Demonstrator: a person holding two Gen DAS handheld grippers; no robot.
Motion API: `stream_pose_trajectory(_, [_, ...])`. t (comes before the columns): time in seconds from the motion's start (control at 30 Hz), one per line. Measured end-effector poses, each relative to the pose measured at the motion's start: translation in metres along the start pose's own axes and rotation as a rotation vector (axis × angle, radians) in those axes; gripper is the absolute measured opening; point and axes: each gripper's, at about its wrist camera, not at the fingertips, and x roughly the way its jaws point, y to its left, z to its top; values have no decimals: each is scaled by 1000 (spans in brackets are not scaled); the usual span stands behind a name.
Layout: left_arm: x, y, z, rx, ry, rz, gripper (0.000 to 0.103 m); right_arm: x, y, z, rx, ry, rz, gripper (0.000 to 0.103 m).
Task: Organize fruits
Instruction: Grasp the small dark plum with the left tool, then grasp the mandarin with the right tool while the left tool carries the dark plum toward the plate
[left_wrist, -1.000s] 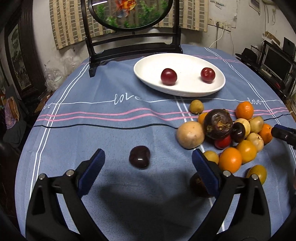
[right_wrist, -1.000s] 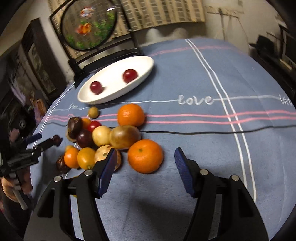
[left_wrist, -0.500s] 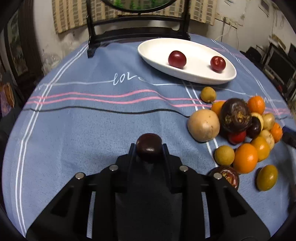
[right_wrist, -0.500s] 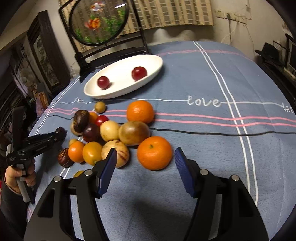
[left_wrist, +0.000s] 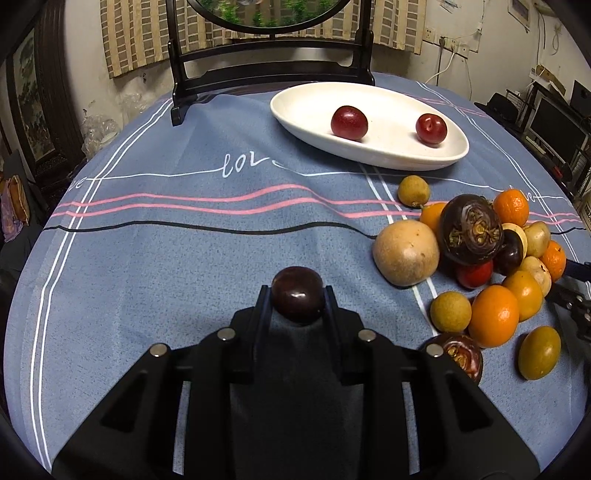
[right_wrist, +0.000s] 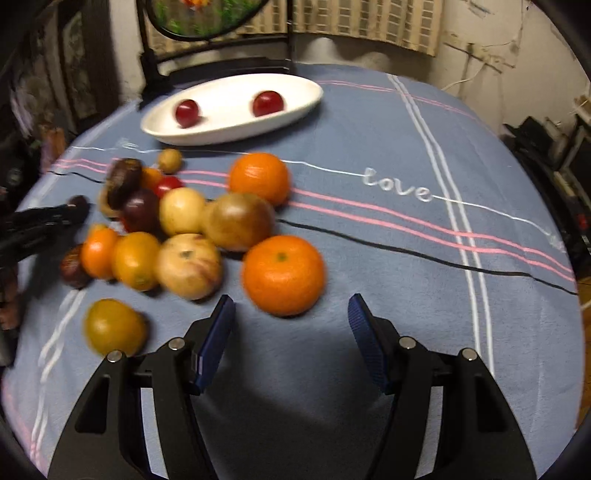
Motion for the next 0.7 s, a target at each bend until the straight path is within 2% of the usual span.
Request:
stream_pose_trajectory(0.2, [2, 1, 1, -10, -2, -5, 30, 15, 1, 13, 27, 0, -42, 64])
stream_pose_trajectory(0.33, [3, 1, 2, -16, -2, -16, 33, 15, -2, 12, 57, -11, -20, 52])
stream_pose_trajectory(0.37, [4, 1, 3, -14, -1, -24, 37, 13, -1, 11, 57, -16, -8, 49])
stream_pose_trajectory(0.47, [5, -4, 3, 9, 5, -67, 59, 10, -1, 9, 62, -23, 4, 48])
stream_pose_trajectory(0.53, [6, -11, 3, 38, 5, -43, 60, 10, -3, 9, 71, -25, 18, 48])
stream_pose_trajectory(0.63, [5, -8, 4, 16, 0, -54, 57, 8, -5, 8, 87, -28, 38, 48])
stream_pose_trajectory(0.7, [5, -6, 3, 2, -5, -33, 41, 7, -5, 8, 88, -30, 46, 48])
